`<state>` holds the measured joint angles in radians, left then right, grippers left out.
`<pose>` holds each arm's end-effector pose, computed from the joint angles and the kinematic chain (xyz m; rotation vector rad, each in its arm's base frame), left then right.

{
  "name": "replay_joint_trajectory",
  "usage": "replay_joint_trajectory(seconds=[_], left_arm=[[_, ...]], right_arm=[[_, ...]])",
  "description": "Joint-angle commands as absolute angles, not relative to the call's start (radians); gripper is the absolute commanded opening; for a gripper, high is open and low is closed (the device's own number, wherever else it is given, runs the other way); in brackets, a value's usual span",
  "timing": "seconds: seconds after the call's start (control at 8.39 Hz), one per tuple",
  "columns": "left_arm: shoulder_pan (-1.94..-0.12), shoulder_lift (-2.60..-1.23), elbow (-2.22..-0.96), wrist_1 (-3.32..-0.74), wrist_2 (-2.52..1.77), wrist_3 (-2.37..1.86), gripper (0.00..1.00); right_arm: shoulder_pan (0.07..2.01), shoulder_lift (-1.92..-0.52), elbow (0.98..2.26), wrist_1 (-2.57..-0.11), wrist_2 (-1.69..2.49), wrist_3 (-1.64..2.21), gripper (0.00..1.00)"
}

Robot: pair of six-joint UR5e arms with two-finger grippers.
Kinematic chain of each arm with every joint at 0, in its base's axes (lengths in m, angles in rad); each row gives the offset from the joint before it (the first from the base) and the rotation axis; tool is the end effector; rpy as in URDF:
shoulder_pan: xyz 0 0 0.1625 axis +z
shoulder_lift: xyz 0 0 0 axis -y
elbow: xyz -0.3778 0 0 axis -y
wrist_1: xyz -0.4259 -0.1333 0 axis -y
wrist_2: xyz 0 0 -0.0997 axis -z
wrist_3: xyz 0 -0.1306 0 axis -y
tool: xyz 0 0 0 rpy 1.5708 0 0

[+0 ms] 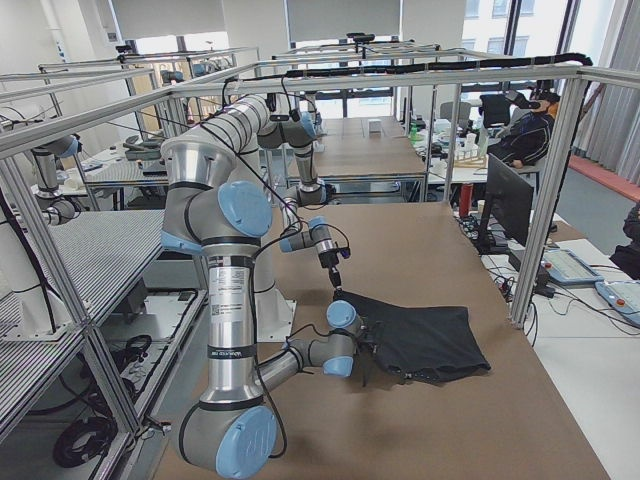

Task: Fold clothes
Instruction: 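Grasp the near edge with both grippers and pull it toward the robot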

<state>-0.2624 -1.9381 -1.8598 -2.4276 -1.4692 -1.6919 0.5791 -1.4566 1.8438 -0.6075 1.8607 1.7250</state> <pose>0.5497 -0.2994 0.1632 0.1894 1.5138 -0.3836 -0.4340 -0.3985 0.3071 0.0441 -1.3715 0.4204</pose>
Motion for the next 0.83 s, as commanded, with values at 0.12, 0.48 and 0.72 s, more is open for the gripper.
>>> replay_joint_trajectory(seconds=[0.12, 0.48, 0.72], left_arm=[[-0.252, -1.885, -1.962, -2.43, -1.479, -1.68, 0.0], [-0.204, -1.888, -2.0, -2.428, -1.46, -1.677, 0.0], [-0.239, -1.901, -1.991, -2.424, -1.46, -1.677, 0.0]], right_arm=[[0.379, -1.618, 2.068, -0.603, 1.847, 1.79, 0.0], [0.347, -1.597, 2.053, -0.606, 1.822, 1.807, 0.0], [0.426, -1.565, 1.972, -0.6, 1.831, 1.776, 0.0]])
